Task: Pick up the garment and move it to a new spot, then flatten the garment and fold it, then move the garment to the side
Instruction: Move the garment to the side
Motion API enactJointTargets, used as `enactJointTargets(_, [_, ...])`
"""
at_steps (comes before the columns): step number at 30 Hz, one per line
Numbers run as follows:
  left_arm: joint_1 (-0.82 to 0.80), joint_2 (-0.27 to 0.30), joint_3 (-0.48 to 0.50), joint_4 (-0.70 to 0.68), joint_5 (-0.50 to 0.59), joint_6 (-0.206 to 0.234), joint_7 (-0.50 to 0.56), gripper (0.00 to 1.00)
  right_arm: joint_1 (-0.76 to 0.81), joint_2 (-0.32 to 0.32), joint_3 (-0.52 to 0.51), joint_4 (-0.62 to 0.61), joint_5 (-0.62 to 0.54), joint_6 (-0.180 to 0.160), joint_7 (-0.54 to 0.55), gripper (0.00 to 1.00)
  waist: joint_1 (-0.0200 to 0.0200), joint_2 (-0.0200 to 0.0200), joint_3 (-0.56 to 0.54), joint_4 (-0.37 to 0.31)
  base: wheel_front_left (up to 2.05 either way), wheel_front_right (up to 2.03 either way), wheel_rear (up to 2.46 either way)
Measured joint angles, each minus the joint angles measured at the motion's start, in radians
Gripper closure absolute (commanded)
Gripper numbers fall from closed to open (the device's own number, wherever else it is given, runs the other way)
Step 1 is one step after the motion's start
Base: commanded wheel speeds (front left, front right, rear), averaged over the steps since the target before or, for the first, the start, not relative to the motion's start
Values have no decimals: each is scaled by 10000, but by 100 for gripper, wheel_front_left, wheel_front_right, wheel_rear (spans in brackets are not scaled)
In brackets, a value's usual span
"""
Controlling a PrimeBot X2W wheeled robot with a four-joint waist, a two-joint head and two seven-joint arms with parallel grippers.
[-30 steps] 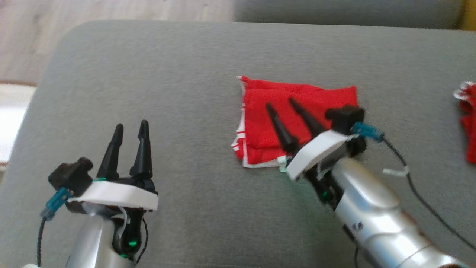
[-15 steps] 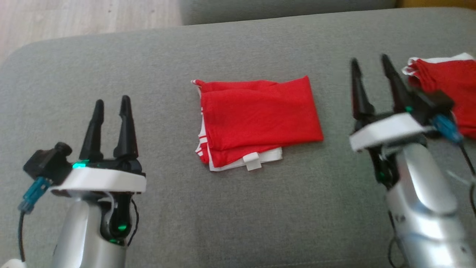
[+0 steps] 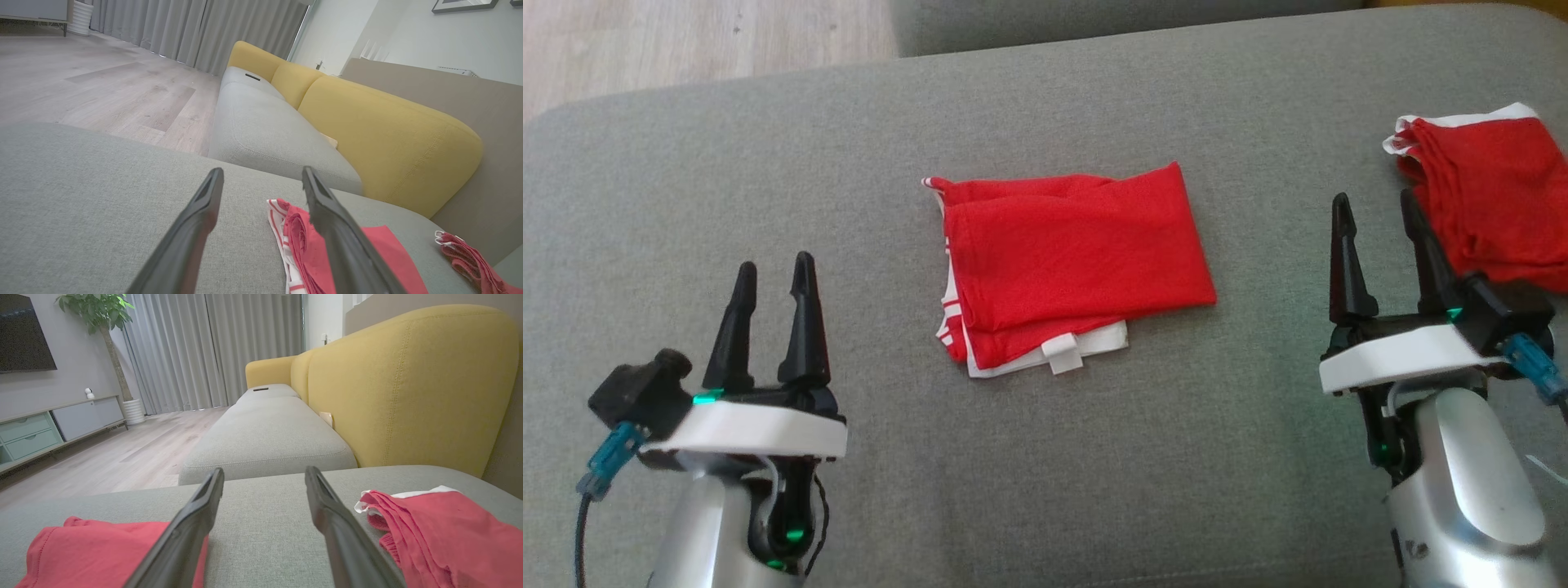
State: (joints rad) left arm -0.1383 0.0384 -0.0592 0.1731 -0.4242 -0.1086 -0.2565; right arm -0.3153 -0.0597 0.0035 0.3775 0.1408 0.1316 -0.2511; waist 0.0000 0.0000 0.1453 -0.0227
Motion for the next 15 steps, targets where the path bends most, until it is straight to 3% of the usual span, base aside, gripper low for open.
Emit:
enactJointTargets(8, [-198,0,-274,-42,2,0,0,0,-40,12,176,2,-96,0,244,0,0,0,323,201,0,0,0])
enactJointTargets(15, [-548,-2,-568,-46,0,-4,0,0,-445,19,616,809,-232,0,938,0,0,0,740,598,0,0,0])
